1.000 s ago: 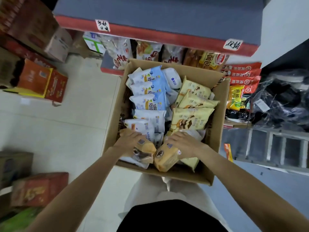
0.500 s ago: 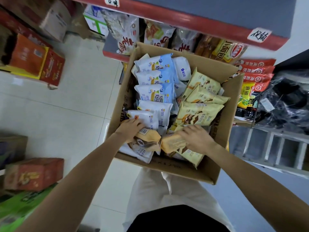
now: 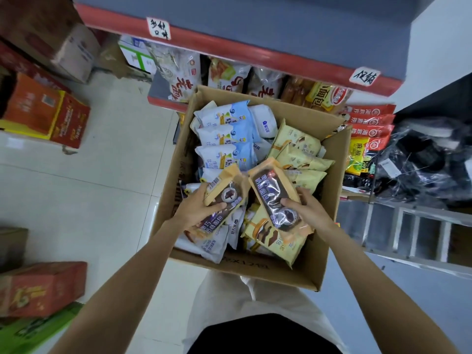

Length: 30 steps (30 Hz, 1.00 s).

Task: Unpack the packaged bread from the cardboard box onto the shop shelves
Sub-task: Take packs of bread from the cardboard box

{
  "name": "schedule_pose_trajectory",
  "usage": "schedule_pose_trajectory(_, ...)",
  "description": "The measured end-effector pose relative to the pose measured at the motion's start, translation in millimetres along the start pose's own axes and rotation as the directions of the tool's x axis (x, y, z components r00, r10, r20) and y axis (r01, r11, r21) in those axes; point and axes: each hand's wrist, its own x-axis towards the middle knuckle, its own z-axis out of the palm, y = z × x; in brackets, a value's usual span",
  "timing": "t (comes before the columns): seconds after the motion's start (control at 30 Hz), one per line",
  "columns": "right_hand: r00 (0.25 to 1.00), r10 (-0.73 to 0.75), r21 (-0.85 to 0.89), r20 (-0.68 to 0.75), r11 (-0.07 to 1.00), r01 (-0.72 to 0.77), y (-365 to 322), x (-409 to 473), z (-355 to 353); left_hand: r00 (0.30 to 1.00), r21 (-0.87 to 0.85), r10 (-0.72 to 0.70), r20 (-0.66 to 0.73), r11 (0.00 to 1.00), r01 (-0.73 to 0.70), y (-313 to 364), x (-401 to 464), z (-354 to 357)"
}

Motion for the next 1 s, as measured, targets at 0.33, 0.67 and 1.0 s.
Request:
schedule_pose_trajectory(0.33, 0.922, -0.373, 0.019, -0.105, 0.926, 0.377, -91.5, -59.0, -42.4, 0.968, -0.657, 0.071, -0.242, 0.722, -0.217, 114.6, -33.1, -73.3)
schedule_pose_trajectory(0.67, 0.647, -0.734, -0.106, -0.207, 0.674, 0.731, -199.9, -149.2, -92.1, 0.907, -0.549, 0.320, -0.275, 0.722, -0.421, 227.1, -82.2, -171.8)
schedule_pose_trajectory(1.0, 0.221, -0.903, -0.156, -0.369, 0.295, 0.943, -308.9, -247.6, -143.1, 0.515, -0.176, 0.595, -0.616, 0.533, -0.827, 340.6, -161.5, -259.6)
